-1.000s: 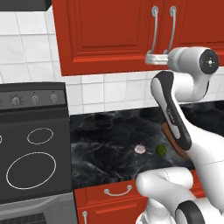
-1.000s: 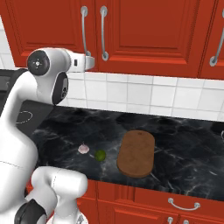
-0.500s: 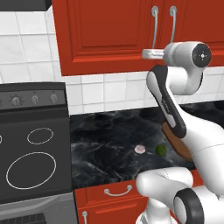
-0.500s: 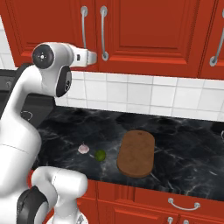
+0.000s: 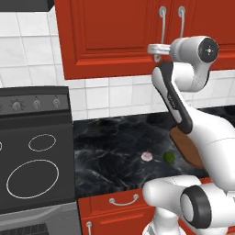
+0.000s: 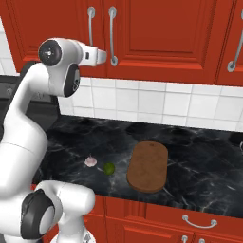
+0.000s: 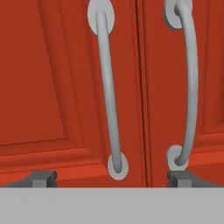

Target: Open the cabinet. Place the bowl and condiment on the counter. Then place the lime and garlic on the cutting board.

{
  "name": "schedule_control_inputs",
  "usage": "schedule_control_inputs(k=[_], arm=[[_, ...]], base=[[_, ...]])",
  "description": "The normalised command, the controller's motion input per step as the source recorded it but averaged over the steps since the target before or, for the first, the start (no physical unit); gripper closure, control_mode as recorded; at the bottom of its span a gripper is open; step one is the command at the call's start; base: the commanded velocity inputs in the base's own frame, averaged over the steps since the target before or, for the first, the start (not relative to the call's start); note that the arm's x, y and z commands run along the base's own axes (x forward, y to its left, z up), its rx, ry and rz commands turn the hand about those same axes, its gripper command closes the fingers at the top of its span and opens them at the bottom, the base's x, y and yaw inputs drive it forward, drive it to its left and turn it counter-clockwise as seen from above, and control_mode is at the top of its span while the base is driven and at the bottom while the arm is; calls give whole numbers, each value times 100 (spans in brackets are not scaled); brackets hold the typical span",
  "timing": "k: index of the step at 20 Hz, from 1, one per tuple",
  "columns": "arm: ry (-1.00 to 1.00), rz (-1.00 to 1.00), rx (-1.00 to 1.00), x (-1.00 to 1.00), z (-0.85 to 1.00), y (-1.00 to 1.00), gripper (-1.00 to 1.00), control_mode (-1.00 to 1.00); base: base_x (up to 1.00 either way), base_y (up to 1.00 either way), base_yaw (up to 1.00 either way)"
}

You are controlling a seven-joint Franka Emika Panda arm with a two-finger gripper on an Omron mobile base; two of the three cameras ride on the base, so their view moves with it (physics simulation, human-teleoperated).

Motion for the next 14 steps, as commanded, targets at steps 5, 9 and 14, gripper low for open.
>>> schedule_control_inputs(k=[5, 9, 14], arm=[[1, 0, 0, 30, 5, 0, -100, -100], [0, 0, 0, 34, 0, 0, -100, -100], [1, 0, 0, 35, 0, 0, -100, -100]], base=[[0, 0, 0], [0, 0, 0], [0, 0, 0]])
